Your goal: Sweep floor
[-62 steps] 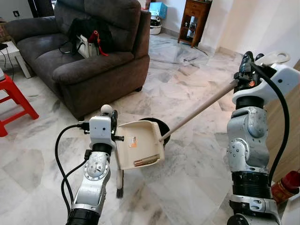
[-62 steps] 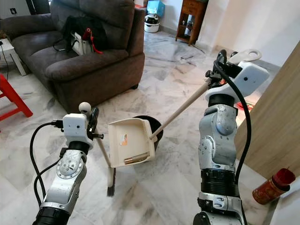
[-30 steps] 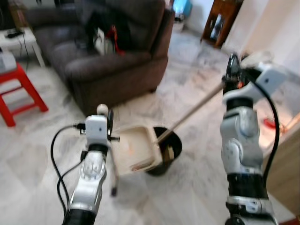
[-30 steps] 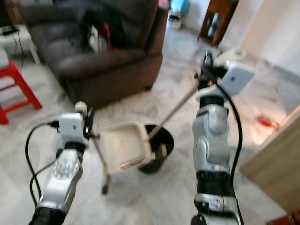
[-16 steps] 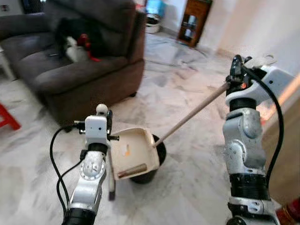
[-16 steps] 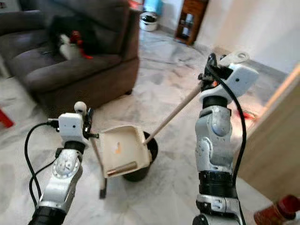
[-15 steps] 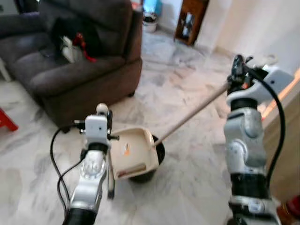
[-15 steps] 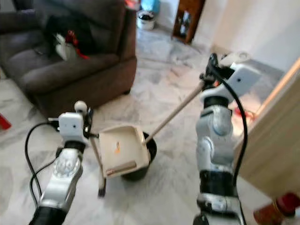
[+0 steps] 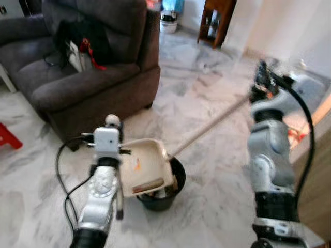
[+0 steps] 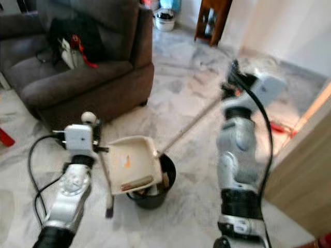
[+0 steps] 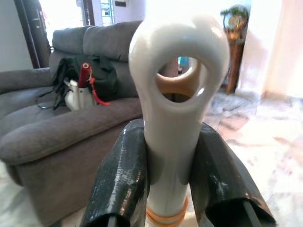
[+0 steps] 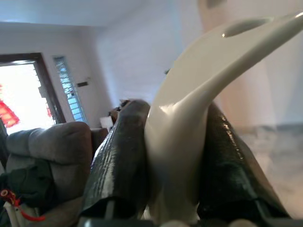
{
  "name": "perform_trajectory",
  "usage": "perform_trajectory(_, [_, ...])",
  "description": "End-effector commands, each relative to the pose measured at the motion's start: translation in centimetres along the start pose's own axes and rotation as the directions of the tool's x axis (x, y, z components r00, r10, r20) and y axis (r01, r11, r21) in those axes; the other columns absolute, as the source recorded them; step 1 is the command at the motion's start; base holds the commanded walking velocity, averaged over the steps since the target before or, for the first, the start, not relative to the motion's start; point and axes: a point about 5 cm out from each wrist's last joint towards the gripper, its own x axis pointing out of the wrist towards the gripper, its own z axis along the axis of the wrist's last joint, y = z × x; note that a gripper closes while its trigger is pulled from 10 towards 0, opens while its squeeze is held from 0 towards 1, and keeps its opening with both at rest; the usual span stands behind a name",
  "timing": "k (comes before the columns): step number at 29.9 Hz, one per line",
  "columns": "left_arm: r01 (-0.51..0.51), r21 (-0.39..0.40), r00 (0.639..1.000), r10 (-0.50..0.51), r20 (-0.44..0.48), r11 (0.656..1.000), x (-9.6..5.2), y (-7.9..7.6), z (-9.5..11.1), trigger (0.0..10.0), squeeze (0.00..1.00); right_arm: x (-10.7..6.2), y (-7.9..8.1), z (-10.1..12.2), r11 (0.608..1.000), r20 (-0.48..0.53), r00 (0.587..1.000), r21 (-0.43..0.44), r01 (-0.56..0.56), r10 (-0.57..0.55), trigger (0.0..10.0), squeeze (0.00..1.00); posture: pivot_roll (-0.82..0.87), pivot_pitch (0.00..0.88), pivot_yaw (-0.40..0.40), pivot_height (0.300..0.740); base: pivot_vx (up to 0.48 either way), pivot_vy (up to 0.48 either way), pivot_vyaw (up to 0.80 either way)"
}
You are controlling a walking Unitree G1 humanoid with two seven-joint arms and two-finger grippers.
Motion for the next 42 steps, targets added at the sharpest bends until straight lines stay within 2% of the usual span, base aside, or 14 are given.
perform_trajectory(1, [-0.015,-0.002,0.995,0.015,0.095,1.0,0.7,0.5,1.9,10.0,0.0,0.5,1.5,1.5,0.998,0.069,0.997,0.044,-0.047,0.043,10.0,0.0,0.08,0.0,-0.085,0.74,0.319,0.0,0.0])
perform_trajectory(24, [-0.049,0.023,0.988,0.045,0.146,0.999,1.4,1.6,3.2,10.0,0.0,0.6,1.9,1.3,0.994,0.056,0.995,0.062,-0.085,0.081,10.0,0.0,0.08,0.0,-0.082,0.74,0.312,0.0,0.0])
perform_trajectory(29, [-0.106,0.06,0.98,0.094,0.175,0.993,1.7,2.8,3.7,10.0,0.0,0.5,2.2,1.0,0.992,0.045,0.994,0.066,-0.104,0.101,10.0,0.0,0.09,0.0,-0.08,0.74,0.0,0.0,0.0])
perform_trajectory(42, [-0.191,0.15,0.972,0.167,0.163,0.97,1.4,5.7,3.3,10.0,0.0,0.2,2.4,0.8,0.989,0.028,0.991,0.066,-0.136,0.134,10.0,0.0,0.09,0.0,-0.084,0.74,0.0,0.0,0.0])
